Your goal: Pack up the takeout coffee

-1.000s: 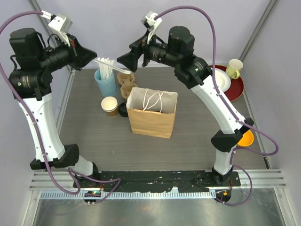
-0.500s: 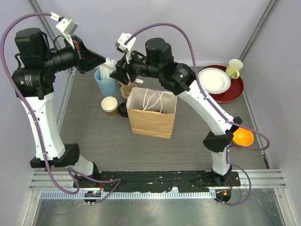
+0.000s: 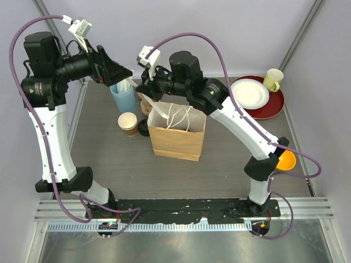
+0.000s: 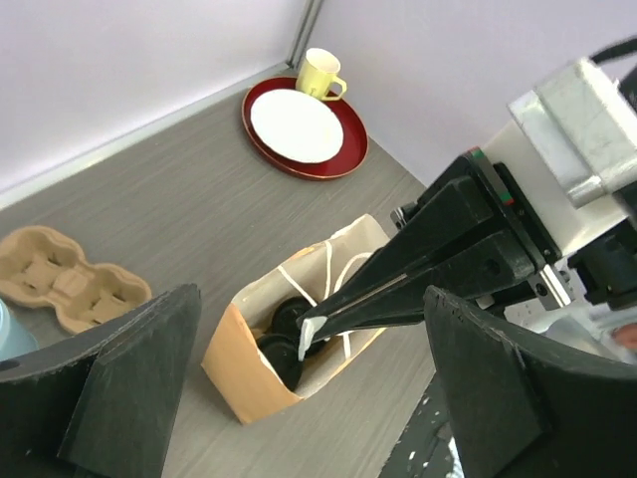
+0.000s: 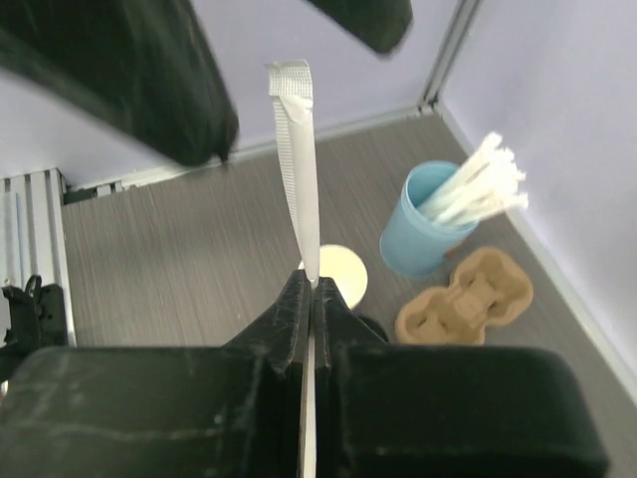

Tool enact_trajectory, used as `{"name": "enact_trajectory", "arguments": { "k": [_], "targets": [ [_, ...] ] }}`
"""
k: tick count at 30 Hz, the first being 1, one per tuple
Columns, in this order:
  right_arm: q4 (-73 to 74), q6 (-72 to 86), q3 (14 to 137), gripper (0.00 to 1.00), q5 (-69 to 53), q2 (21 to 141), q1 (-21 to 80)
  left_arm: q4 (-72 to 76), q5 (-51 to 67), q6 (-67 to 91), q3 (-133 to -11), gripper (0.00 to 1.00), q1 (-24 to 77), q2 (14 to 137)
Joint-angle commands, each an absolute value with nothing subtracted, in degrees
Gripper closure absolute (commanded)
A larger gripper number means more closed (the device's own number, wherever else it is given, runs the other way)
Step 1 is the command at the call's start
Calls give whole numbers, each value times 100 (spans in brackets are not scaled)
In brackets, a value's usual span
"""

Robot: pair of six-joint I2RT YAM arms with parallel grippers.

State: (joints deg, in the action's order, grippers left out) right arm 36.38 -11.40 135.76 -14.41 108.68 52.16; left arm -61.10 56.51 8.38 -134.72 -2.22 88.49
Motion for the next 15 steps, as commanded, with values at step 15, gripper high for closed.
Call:
{"name": "enact_trajectory", "arguments": {
  "k": [15],
  "targets": [
    [1054, -18, 11987, 99, -1433, 10221, 4843, -6012, 4184, 993, -13122, 0, -439, 8736]
  ]
}}
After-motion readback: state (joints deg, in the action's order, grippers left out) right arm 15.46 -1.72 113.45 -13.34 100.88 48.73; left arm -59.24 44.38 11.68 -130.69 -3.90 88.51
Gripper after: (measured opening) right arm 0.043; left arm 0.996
